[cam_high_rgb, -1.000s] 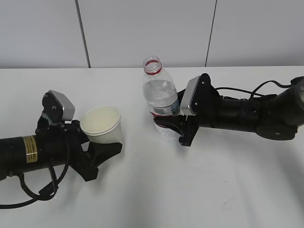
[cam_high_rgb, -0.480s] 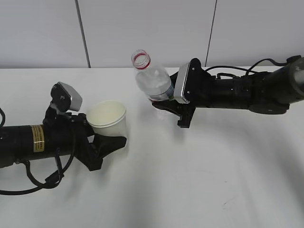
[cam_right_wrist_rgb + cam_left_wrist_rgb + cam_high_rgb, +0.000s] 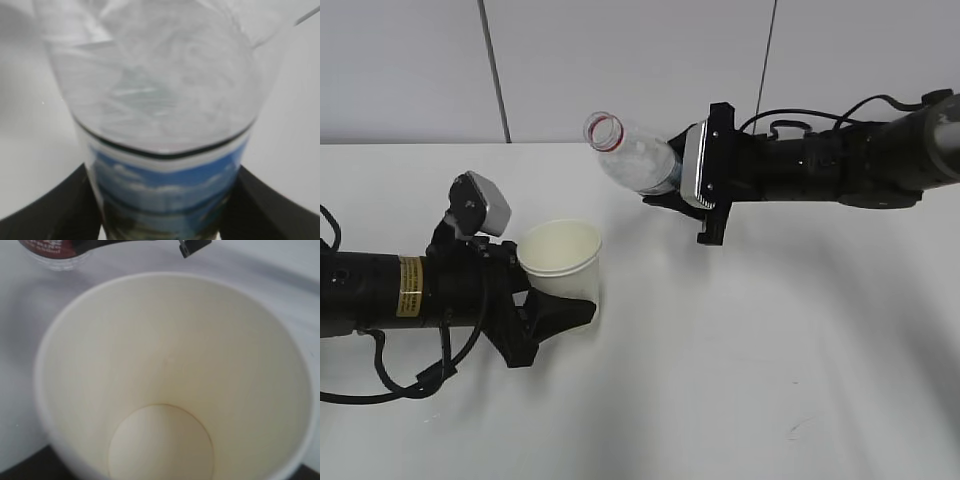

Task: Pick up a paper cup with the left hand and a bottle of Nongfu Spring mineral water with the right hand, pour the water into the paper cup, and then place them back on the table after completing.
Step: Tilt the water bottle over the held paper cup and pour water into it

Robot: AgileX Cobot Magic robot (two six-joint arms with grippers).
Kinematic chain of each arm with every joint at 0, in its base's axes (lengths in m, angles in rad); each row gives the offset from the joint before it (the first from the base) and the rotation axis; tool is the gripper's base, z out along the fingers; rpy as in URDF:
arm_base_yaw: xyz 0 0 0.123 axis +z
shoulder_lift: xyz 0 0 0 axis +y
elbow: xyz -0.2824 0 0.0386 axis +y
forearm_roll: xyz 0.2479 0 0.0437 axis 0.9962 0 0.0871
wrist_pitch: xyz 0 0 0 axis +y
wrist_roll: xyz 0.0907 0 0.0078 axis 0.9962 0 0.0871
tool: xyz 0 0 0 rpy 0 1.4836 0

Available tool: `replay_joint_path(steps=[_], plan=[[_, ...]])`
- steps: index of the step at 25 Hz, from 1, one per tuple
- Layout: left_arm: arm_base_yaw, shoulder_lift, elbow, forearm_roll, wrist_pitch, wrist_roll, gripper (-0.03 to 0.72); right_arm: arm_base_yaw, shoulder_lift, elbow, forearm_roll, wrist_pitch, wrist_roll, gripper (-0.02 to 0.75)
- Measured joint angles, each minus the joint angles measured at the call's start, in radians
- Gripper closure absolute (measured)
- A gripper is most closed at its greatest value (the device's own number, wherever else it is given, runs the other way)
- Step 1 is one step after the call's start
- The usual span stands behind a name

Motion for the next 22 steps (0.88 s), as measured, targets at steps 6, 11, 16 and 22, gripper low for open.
replay_joint_path(steps=[6, 11, 16, 22], plan=[[-0.016, 0.0, -0.04, 0.02, 0.008, -0.001, 0.275, 0.0, 0.0, -0.052, -0.039, 0.026, -0.018, 0.3], [-0.018, 0.001, -0.074, 0.01, 0.03, -0.001, 0.275, 0.0, 0.0, -0.072, -0.046, 0.043, -0.075, 0.3], [-0.021, 0.001, -0.074, -0.035, 0.028, -0.001, 0.275, 0.0, 0.002, -0.091, -0.05, 0.045, -0.132, 0.3], [-0.045, 0.001, -0.074, -0.041, 0.006, -0.001, 0.275, 0.0, 0.002, -0.116, -0.05, 0.053, -0.182, 0.301]])
